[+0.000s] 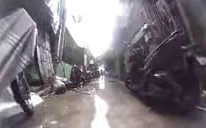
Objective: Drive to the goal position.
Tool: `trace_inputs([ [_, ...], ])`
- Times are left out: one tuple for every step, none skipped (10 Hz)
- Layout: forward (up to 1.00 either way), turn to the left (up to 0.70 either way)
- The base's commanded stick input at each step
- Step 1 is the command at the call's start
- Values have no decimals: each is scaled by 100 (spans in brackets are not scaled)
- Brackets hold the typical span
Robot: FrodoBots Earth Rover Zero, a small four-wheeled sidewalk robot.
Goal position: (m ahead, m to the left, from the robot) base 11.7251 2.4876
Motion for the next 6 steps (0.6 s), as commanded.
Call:
trace_inputs([
  [99,0],
  [99,0],
  [99,0],
  [99,0],
  [99,0],
  [99,0],
])
